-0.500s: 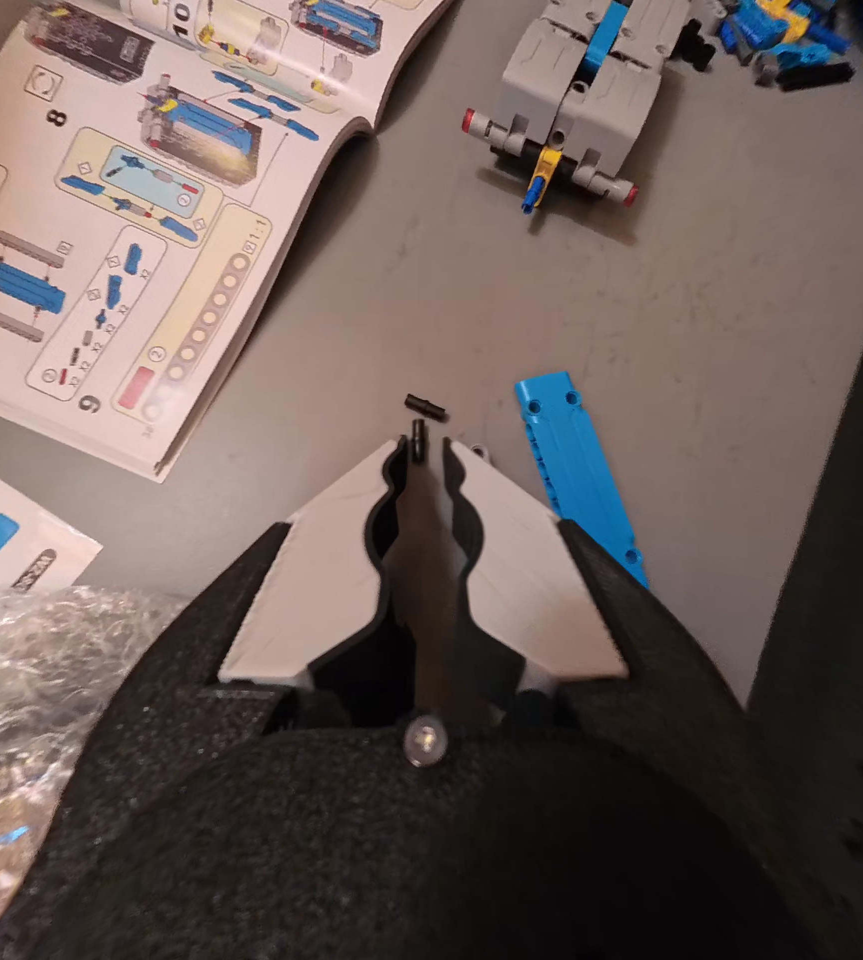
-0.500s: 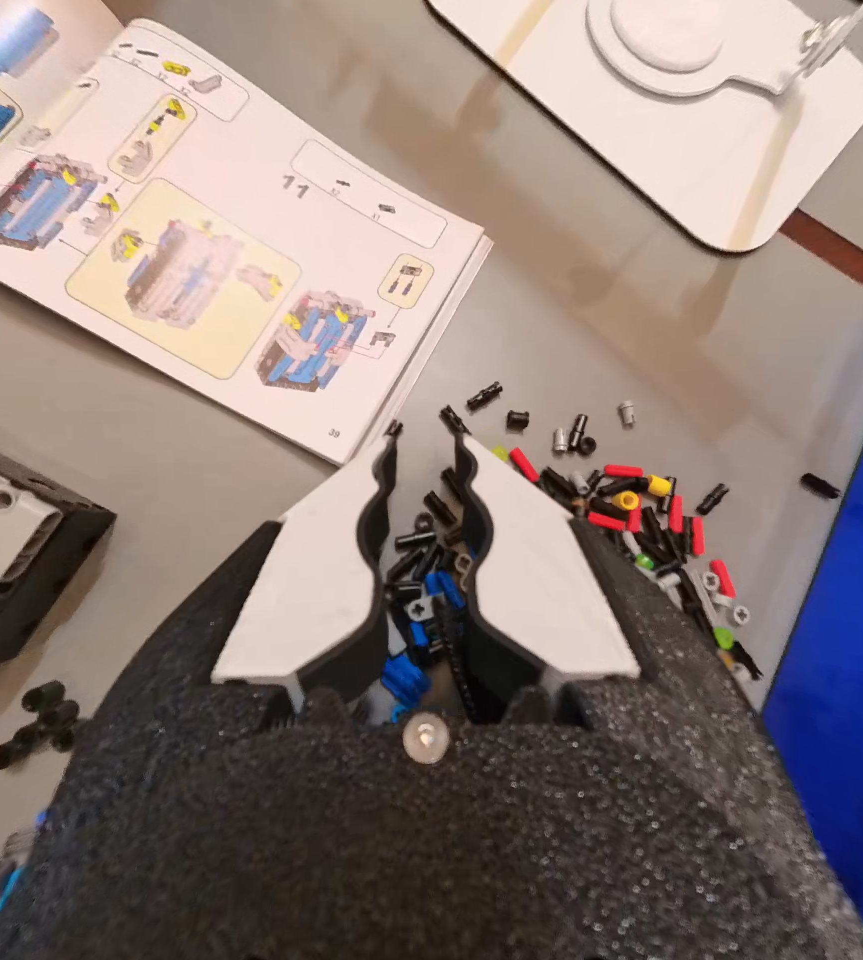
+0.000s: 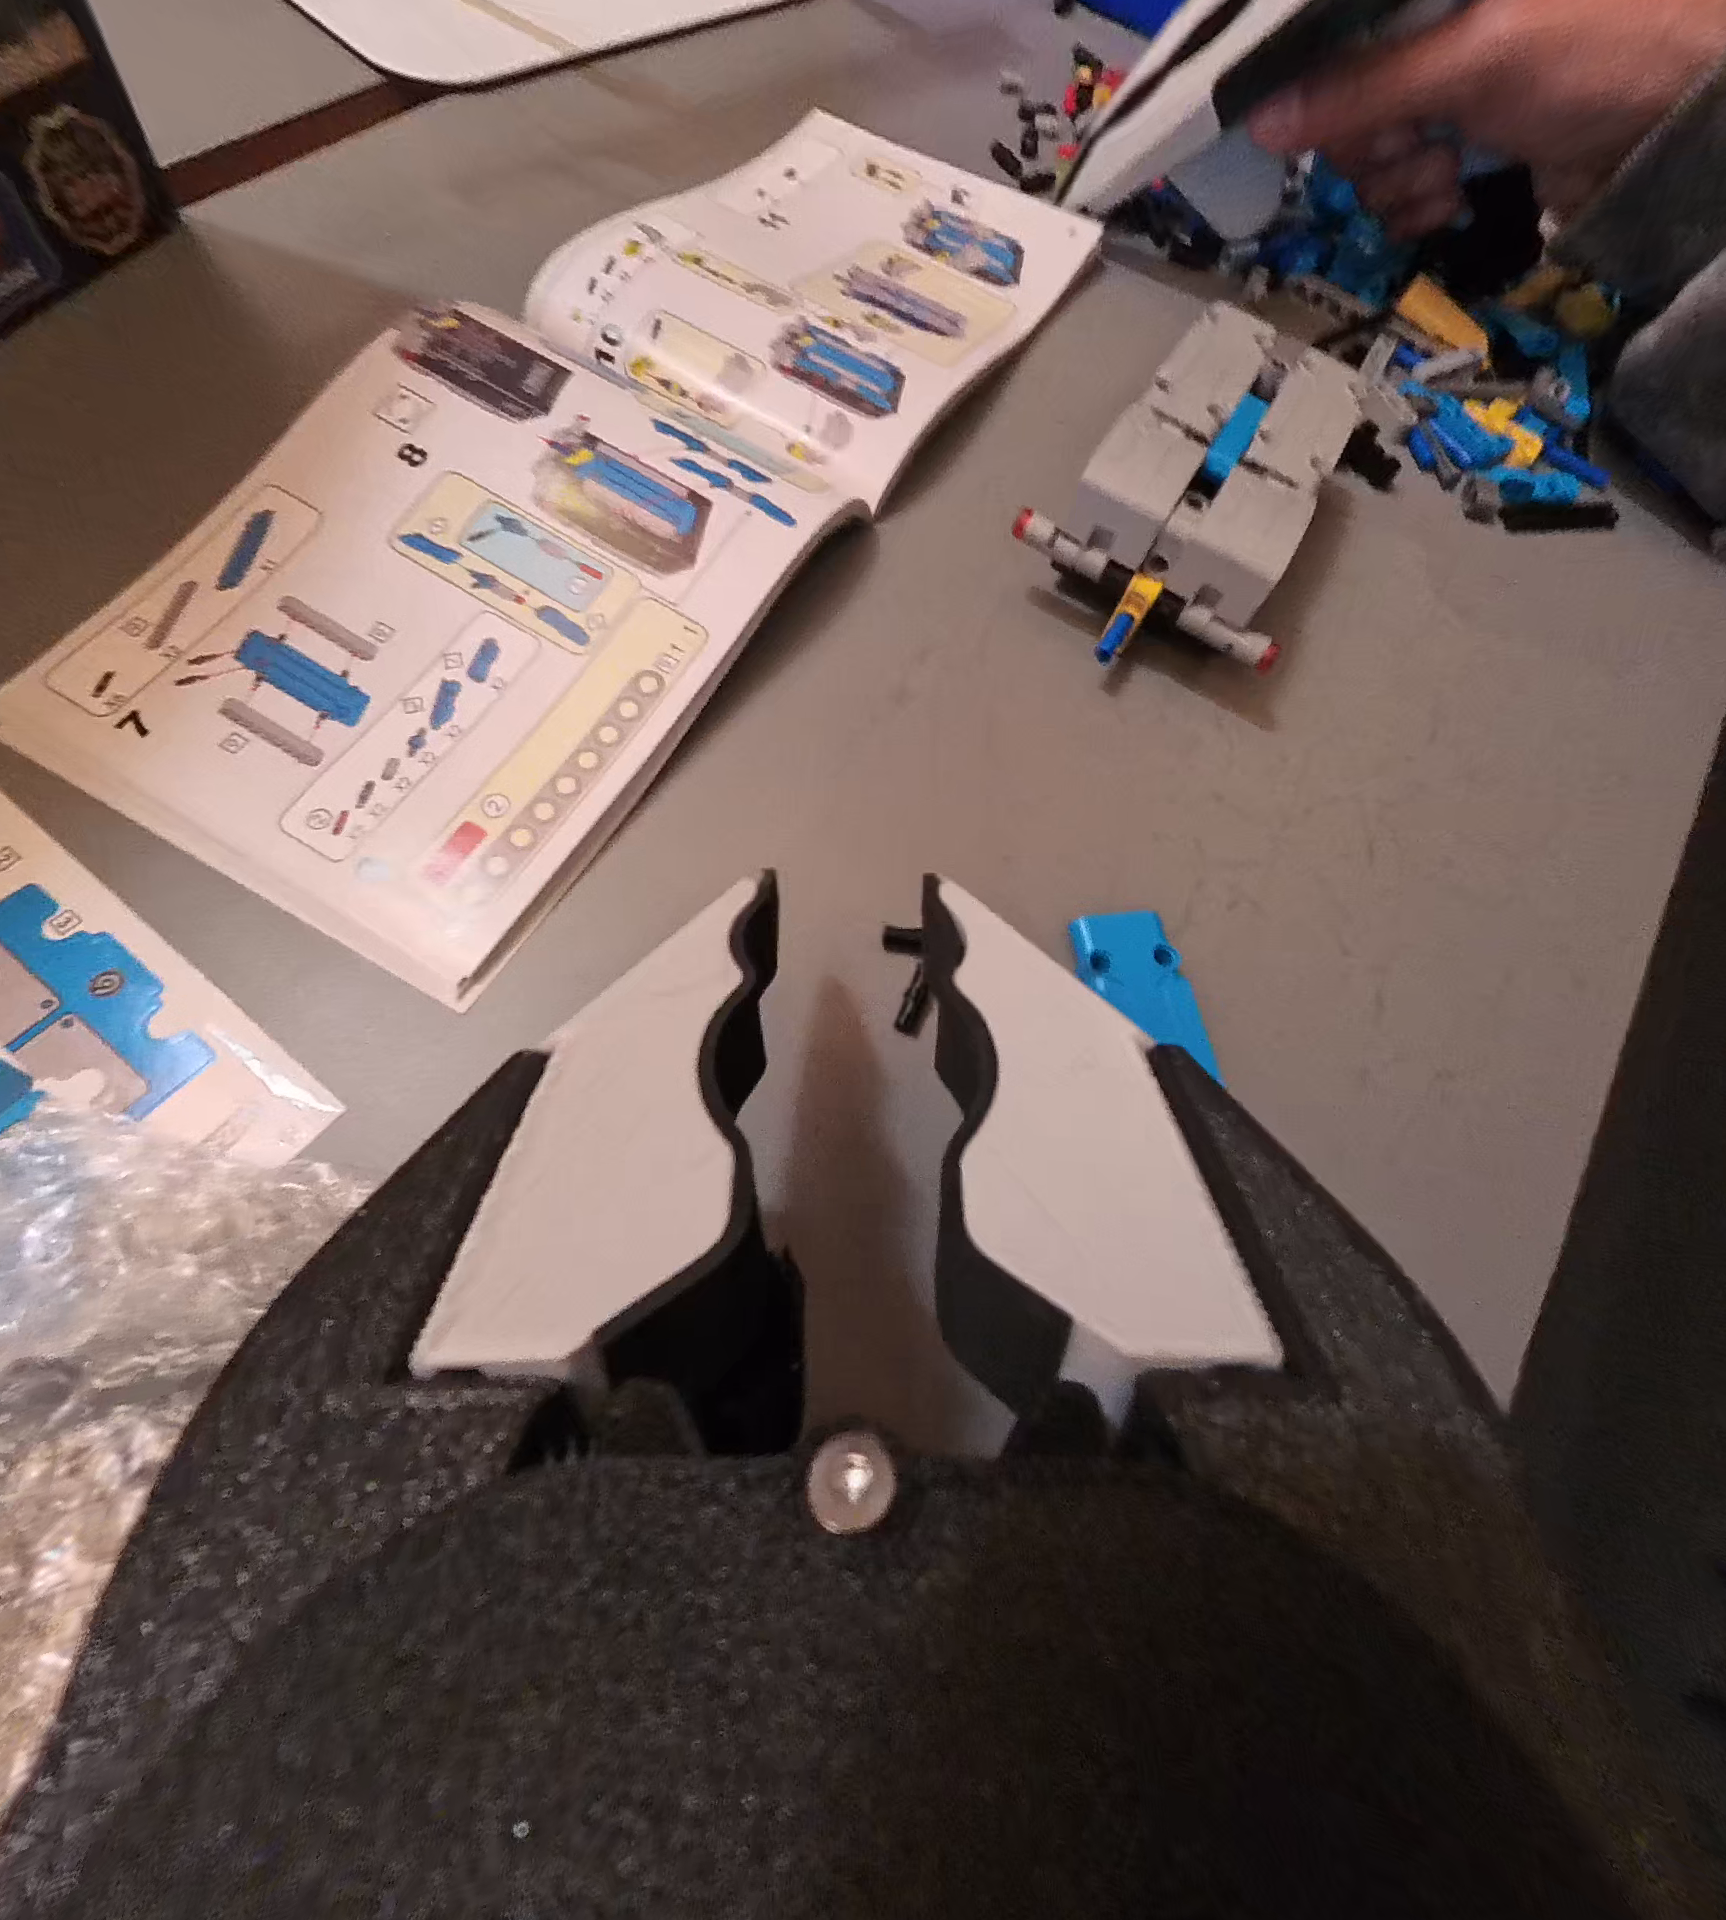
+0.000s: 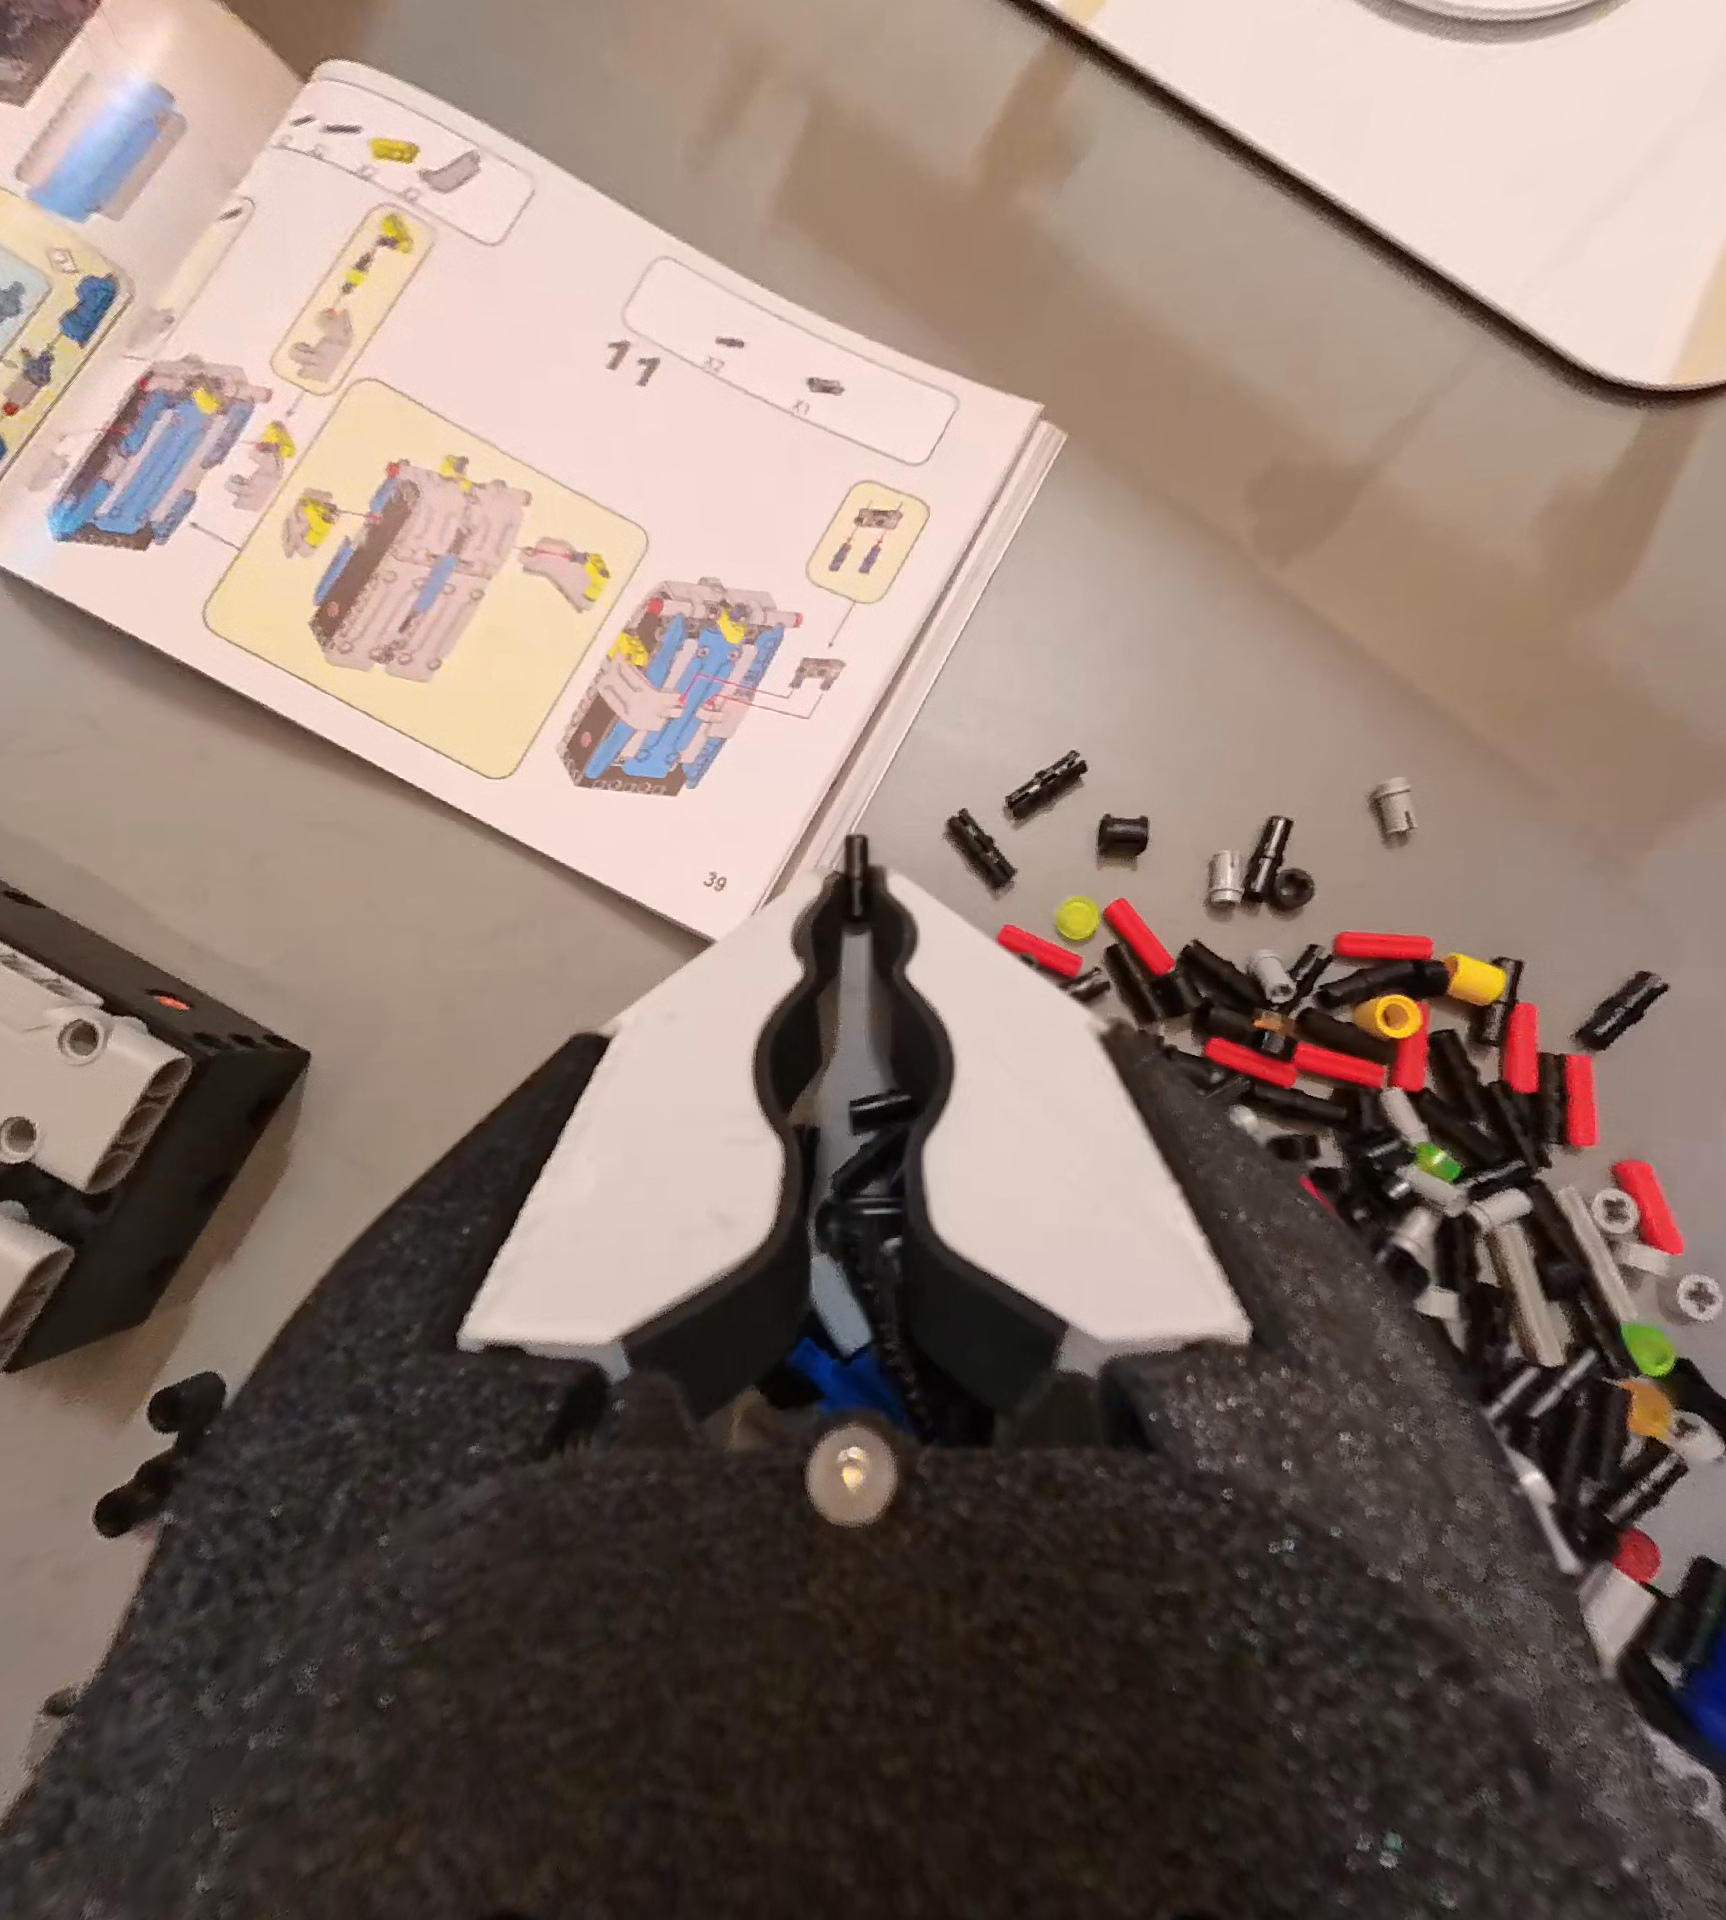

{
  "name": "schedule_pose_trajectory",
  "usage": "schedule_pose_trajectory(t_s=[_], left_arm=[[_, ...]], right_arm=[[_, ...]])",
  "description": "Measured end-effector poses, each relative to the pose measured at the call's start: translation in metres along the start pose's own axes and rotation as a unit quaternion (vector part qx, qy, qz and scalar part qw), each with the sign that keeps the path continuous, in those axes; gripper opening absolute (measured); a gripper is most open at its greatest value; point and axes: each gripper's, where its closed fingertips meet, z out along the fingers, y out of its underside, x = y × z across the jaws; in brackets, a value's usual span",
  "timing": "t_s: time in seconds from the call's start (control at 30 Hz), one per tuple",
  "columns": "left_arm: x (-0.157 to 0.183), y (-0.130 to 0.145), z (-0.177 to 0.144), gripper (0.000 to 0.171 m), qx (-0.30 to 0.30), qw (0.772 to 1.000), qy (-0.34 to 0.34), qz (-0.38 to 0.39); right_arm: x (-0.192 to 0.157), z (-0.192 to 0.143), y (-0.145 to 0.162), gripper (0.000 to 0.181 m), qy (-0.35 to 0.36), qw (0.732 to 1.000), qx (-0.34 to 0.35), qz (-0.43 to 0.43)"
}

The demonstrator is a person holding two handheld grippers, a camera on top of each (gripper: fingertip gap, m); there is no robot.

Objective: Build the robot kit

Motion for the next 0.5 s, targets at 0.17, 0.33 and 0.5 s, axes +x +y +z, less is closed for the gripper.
schedule_pose_trajectory(t_s=[0.17,0.33,0.5], left_arm=[[0.016,-0.030,-0.012,0.026,0.084,0.992,0.068,-0.069],[0.057,-0.052,-0.025,0.026,0.122,0.958,0.204,-0.159],[0.071,-0.054,-0.027,0.024,0.120,0.940,0.250,-0.197]], right_arm=[[-0.024,-0.018,-0.026,0.003,0.036,0.986,0.041,-0.159],[-0.199,-0.063,-0.079,0.003,-0.052,0.881,0.209,-0.422],[-0.291,-0.067,-0.072,0.003,-0.107,0.827,0.235,-0.500]])
